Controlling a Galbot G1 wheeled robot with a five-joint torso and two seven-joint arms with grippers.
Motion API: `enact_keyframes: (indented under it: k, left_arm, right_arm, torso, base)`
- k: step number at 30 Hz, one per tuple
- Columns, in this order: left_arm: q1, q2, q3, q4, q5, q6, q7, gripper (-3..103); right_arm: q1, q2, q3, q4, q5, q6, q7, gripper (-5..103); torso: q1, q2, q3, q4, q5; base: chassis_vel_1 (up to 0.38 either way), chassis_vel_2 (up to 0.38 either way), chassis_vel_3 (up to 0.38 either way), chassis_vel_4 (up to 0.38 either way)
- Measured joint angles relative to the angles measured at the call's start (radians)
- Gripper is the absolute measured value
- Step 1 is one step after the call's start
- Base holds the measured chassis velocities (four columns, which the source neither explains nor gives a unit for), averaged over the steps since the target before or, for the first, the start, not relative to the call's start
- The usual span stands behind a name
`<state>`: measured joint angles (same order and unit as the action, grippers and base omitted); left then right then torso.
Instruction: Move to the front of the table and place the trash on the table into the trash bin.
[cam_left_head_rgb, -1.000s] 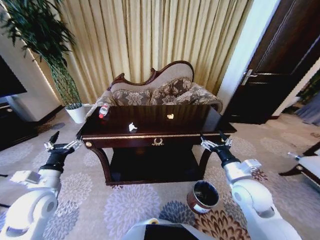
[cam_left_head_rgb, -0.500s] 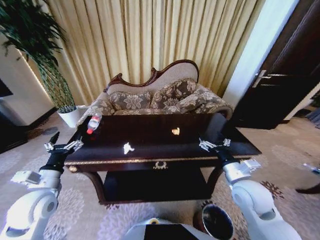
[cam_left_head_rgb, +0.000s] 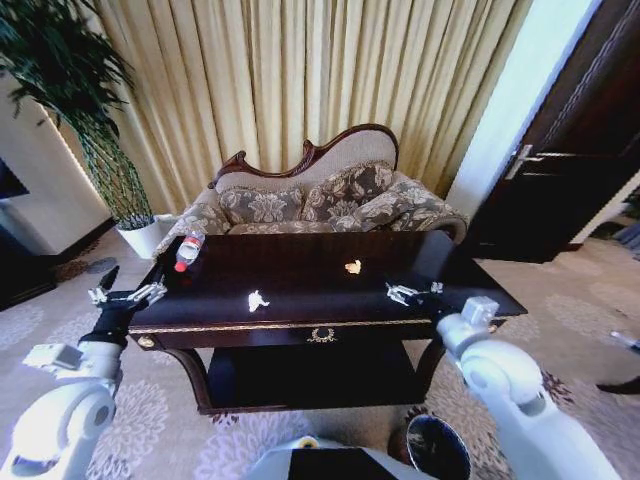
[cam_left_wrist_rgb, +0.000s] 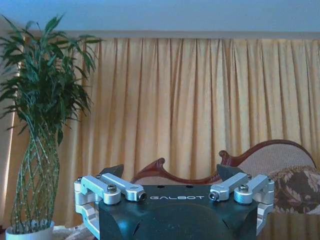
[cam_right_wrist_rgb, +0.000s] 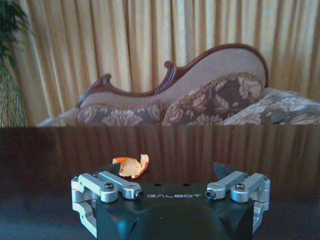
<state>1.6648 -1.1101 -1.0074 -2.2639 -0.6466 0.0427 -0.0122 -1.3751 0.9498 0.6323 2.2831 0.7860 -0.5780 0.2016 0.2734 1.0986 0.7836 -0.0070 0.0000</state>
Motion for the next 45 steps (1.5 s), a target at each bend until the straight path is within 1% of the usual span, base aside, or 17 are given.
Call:
enact_keyframes:
  k: [5,7,9,12,13,16,17,18,19,21,26,29,32,45]
  left_arm:
    - [-0.002,-0.003,0.007,0.002,0.008,0.004,-0.001,100]
    - [-0.001,-0.004,0.007,0.011,0.016,0.005,-0.001,100]
    - [-0.001,-0.005,0.007,0.013,0.019,0.005,-0.001,100]
    - [0.005,-0.007,0.007,0.014,0.024,0.005,-0.001,100]
    - [0.005,-0.007,0.007,0.014,0.024,0.005,-0.001,100]
    - [0.008,-0.008,0.005,0.014,0.025,0.005,-0.002,100]
    - [0.008,-0.008,0.005,0.014,0.025,0.005,-0.002,100]
    - [0.009,-0.008,0.003,0.015,0.026,0.005,-0.003,100]
    - [0.009,-0.008,0.003,0.015,0.026,0.005,-0.003,100]
    - [0.010,-0.011,0.003,0.015,0.027,0.005,-0.004,100]
    - [0.015,-0.015,-0.003,0.015,0.027,0.005,-0.005,100]
    - [0.018,-0.017,-0.005,0.015,0.028,0.004,-0.005,100]
    - [0.018,-0.023,-0.004,0.017,0.034,0.002,-0.005,100]
    - [0.013,-0.033,-0.004,0.022,0.038,-0.002,-0.003,100]
  right_arm:
    - [0.053,-0.022,-0.041,-0.064,-0.002,0.000,0.003,100]
    - [0.111,-0.030,-0.076,-0.117,-0.010,0.005,0.005,100]
    - [0.127,-0.031,-0.086,-0.129,-0.011,0.005,0.007,100]
    - [0.206,-0.038,-0.140,-0.167,-0.010,0.006,0.021,100]
    - [0.206,-0.038,-0.140,-0.167,-0.010,0.006,0.021,100]
    - [0.278,-0.036,-0.211,-0.195,0.014,0.004,0.063,100]
    - [0.278,-0.036,-0.211,-0.195,0.014,0.004,0.063,100]
    - [0.329,-0.026,-0.278,-0.210,0.057,-0.001,0.113,100]
    - [0.329,-0.026,-0.278,-0.210,0.057,-0.001,0.113,100]
    - [0.379,-0.017,-0.350,-0.226,0.089,-0.011,0.157,100]
    - [0.424,-0.004,-0.400,-0.264,0.086,-0.014,0.170,100]
    - [0.436,0.003,-0.411,-0.275,0.084,-0.015,0.177,100]
    - [0.455,0.020,-0.438,-0.285,0.088,-0.017,0.198,100]
    - [0.520,0.057,-0.482,-0.350,0.090,-0.021,0.226,100]
  torso:
    - [0.000,0.000,0.000,-0.0001,0.0000]
    - [0.000,0.000,0.000,0.0000,0.0002]
    - [0.000,0.000,0.000,0.0000,0.0002]
    - [0.000,0.000,0.000,0.0000,0.0001]
    - [0.000,0.000,0.000,0.0000,0.0001]
    - [0.000,0.000,0.000,0.0001,-0.0002]
    - [0.000,0.000,0.000,0.0001,-0.0002]
    - [0.000,0.000,0.000,0.0002,-0.0001]
    - [0.000,0.000,0.000,0.0002,-0.0001]
    - [0.000,0.000,0.000,0.0002,-0.0001]
    - [0.000,0.000,0.000,-0.0001,-0.0001]
    - [0.000,0.000,0.000,0.0000,0.0000]
    - [0.000,0.000,0.000,0.0000,-0.0001]
    - [0.000,0.000,0.000,0.0002,0.0000]
  base:
    - [0.000,0.000,0.000,0.000]
    - [0.000,0.000,0.000,0.000]
    - [0.000,0.000,0.000,0.000]
    - [0.000,0.000,0.000,0.000]
    - [0.000,0.000,0.000,0.000]
    - [0.000,0.000,0.000,0.000]
    - [0.000,0.000,0.000,0.000]
    - [0.000,0.000,0.000,0.000]
    - [0.000,0.000,0.000,0.000]
    - [0.000,0.000,0.000,0.000]
    - [0.000,0.000,0.000,0.000]
    - [0.000,0.000,0.000,0.000]
    - [0.000,0.000,0.000,0.000]
    - [0.000,0.000,0.000,0.000]
